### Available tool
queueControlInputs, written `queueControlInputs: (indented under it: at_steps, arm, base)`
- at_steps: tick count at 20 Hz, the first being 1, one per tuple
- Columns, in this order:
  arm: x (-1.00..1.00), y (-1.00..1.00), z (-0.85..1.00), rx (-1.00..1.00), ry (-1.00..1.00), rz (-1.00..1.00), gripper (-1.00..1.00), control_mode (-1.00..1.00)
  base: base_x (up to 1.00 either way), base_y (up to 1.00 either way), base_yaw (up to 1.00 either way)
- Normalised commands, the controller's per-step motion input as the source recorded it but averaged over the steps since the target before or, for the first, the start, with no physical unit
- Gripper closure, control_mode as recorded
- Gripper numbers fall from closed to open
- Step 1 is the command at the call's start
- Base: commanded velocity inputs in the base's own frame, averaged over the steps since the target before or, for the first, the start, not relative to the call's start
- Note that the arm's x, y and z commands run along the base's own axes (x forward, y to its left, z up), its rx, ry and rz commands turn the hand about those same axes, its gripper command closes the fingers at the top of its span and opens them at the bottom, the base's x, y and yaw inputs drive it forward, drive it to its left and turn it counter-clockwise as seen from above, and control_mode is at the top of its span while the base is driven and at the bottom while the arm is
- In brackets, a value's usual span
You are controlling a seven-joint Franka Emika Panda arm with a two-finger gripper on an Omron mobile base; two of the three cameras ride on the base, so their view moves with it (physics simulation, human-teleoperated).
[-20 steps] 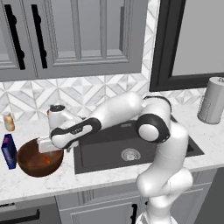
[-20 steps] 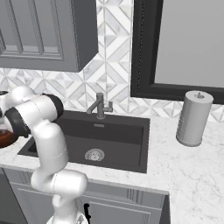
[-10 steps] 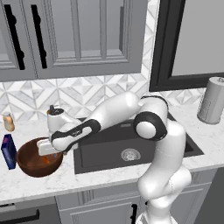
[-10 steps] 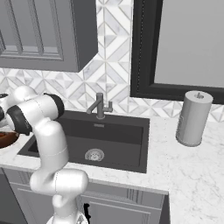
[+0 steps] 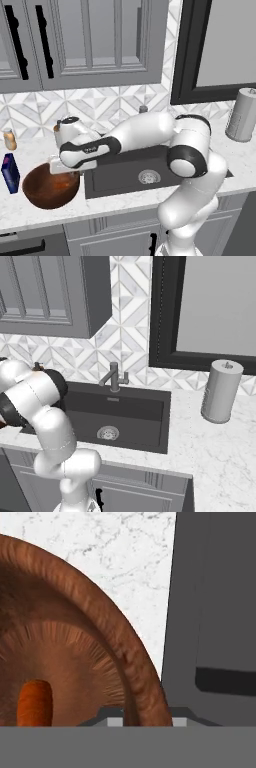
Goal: Pick the carrot from the sink and place it in the bowl. Then pick the bowl and place it in the microwave. Then close the microwave door and press the start button.
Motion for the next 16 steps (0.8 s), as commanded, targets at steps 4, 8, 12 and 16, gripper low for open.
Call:
queueControlInputs:
  at_steps: [4,8,12,16]
  arm:
    - [-0.43,-0.55,0.58,0.16,-0.12,-0.17,1.00,-1.00]
    - [-0.43,-0.55,0.67,0.17,-0.06,-0.26,1.00,-1.00]
    - [-0.21,-0.47,0.46,0.02,0.00,-0.48,1.00,-1.00]
    - [-0.11,-0.58,0.40,0.00,0.13,-0.64,1.00,-1.00]
  base:
    - [0.00,0.00,0.00]
    - [0.00,0.00,0.00]
    - [0.00,0.00,0.00]
    - [0.00,0.00,0.00]
